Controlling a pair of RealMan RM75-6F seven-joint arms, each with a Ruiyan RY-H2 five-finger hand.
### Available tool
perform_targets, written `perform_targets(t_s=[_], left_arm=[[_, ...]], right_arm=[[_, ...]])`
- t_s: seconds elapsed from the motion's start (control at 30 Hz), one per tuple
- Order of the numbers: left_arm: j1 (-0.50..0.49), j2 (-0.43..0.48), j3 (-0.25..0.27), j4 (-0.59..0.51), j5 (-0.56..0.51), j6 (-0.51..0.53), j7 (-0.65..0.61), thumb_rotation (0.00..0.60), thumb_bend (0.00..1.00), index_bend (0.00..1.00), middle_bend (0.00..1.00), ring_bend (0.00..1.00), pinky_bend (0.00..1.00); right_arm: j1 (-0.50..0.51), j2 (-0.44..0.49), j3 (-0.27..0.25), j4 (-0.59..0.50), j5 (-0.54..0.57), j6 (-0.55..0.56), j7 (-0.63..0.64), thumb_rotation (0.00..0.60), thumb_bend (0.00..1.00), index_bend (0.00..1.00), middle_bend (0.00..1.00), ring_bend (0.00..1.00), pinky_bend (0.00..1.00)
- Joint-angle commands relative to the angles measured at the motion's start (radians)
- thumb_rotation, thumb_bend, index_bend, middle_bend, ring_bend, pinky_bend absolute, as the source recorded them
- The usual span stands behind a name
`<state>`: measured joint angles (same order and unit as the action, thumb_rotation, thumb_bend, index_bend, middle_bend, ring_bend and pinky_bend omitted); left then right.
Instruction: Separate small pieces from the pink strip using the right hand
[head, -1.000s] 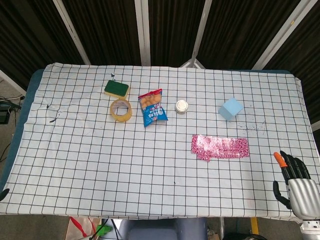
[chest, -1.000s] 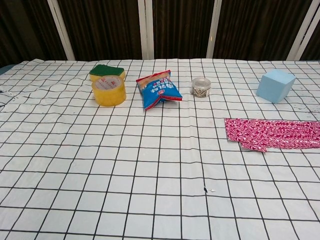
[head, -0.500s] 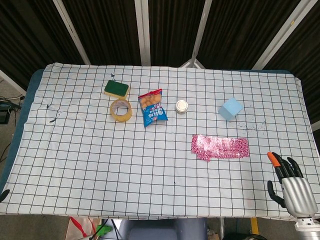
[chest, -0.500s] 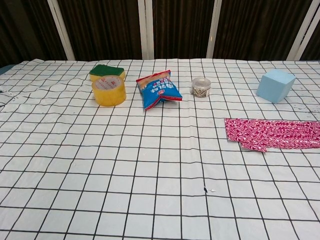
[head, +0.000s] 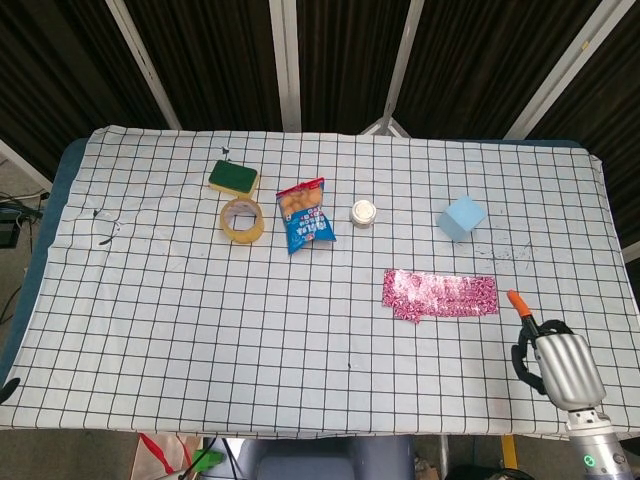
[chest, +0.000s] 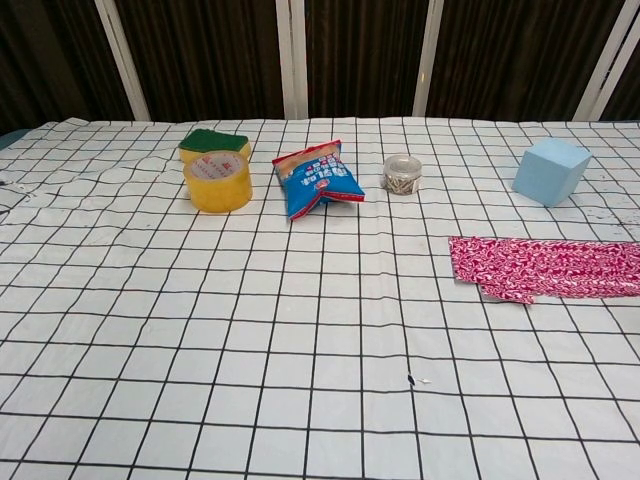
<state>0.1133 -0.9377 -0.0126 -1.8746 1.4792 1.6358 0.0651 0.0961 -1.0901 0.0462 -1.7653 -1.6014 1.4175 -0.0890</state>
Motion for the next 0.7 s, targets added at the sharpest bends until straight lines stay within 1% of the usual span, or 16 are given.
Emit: perform_targets(t_s=[0.03, 0.1, 0.27, 0.33, 0.57, 0.7], left_arm=[[-0.003, -0.003, -0.001, -0.002, -0.003, -0.004, 0.01, 0.6, 0.26, 0.16, 0.0, 0.0, 0.06], [-0.005, -0.005, -0.002, -0.004, -0.007, -0.007, 0.017, 0.6, 0.26, 0.16, 0.0, 0.0, 0.06], [-0.008, -0.006, -0.006, -0.006, -0.016, -0.011, 0.025, 0.6, 0.26, 0.16, 0.0, 0.0, 0.06], [-0.009, -0.007, -0.006, -0.006, -0.019, -0.013, 0.028, 0.6, 0.26, 0.16, 0.0, 0.0, 0.06], [-0.013, -0.008, -0.012, -0.007, -0.032, -0.018, 0.034, 0.6, 0.26, 0.16, 0.0, 0.0, 0.06], [-0.017, -0.009, -0.017, -0.007, -0.045, -0.025, 0.038, 0.6, 0.26, 0.16, 0.0, 0.0, 0.06]], right_arm=[[0.064, -0.003, 0.028, -0.025, 0.053, -0.097, -0.091, 0.6, 0.63, 0.12, 0.78, 0.77, 0.48], [0.092, -0.008, 0.039, -0.043, 0.086, -0.143, -0.15, 0.6, 0.66, 0.14, 0.8, 0.78, 0.49], [0.156, -0.029, 0.053, -0.067, 0.161, -0.254, -0.253, 0.6, 0.67, 0.14, 0.8, 0.78, 0.49], [0.19, -0.051, 0.067, -0.071, 0.211, -0.302, -0.293, 0.6, 0.67, 0.14, 0.8, 0.78, 0.49], [0.28, -0.121, 0.107, -0.069, 0.359, -0.395, -0.412, 0.6, 0.71, 0.14, 0.8, 0.79, 0.49], [0.333, -0.159, 0.117, -0.056, 0.447, -0.446, -0.475, 0.6, 0.73, 0.14, 0.8, 0.79, 0.49]])
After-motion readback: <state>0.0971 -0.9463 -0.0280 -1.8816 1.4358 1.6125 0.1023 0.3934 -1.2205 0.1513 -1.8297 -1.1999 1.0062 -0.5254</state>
